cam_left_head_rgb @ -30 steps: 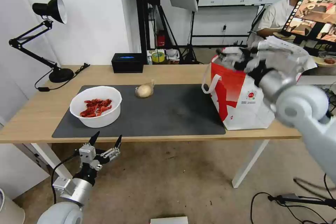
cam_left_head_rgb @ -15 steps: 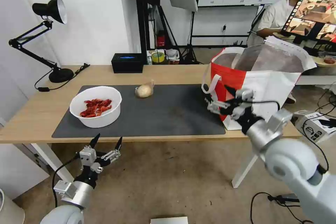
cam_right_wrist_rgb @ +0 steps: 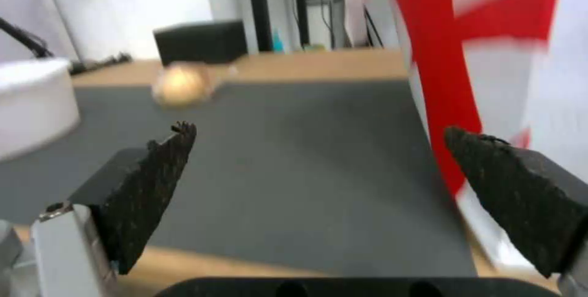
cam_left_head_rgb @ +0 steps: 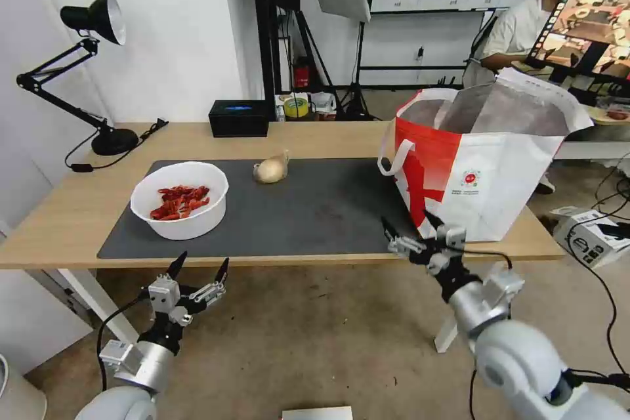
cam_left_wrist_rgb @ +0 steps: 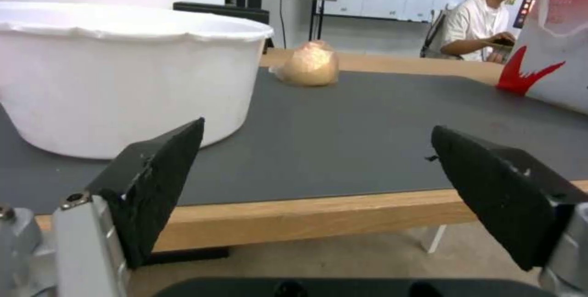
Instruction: Pick up the trash from the table and place it into the takeout bag.
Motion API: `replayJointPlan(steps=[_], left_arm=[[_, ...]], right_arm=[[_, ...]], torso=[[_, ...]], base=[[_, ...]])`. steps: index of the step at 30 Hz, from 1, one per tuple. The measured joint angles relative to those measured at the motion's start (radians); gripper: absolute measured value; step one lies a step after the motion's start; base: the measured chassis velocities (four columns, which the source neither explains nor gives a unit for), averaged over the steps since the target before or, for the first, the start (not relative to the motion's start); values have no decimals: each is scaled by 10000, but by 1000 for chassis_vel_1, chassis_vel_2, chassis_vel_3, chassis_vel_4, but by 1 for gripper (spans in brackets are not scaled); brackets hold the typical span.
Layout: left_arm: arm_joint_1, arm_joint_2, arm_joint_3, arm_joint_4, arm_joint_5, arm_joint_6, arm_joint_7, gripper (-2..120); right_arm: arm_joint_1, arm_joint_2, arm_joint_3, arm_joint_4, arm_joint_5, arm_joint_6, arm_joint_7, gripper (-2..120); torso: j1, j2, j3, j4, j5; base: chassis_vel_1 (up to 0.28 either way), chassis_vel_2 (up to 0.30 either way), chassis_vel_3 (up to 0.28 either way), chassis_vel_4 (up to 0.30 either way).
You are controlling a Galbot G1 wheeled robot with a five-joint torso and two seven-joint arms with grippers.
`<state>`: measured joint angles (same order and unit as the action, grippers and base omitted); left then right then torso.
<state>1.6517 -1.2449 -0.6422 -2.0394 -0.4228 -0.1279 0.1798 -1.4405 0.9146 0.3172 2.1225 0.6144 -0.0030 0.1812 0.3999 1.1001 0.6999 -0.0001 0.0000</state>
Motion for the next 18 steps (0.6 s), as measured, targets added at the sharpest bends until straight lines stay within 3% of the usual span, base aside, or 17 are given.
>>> replayJointPlan(steps=[18], left_arm=[[-51,-33,26,149,26,-41,22,100]], right_arm=[[-385,306,-470,-666,-709,314,-28,100]], torso=[[0,0,1,1,0]], base=[[0,0,0,0]])
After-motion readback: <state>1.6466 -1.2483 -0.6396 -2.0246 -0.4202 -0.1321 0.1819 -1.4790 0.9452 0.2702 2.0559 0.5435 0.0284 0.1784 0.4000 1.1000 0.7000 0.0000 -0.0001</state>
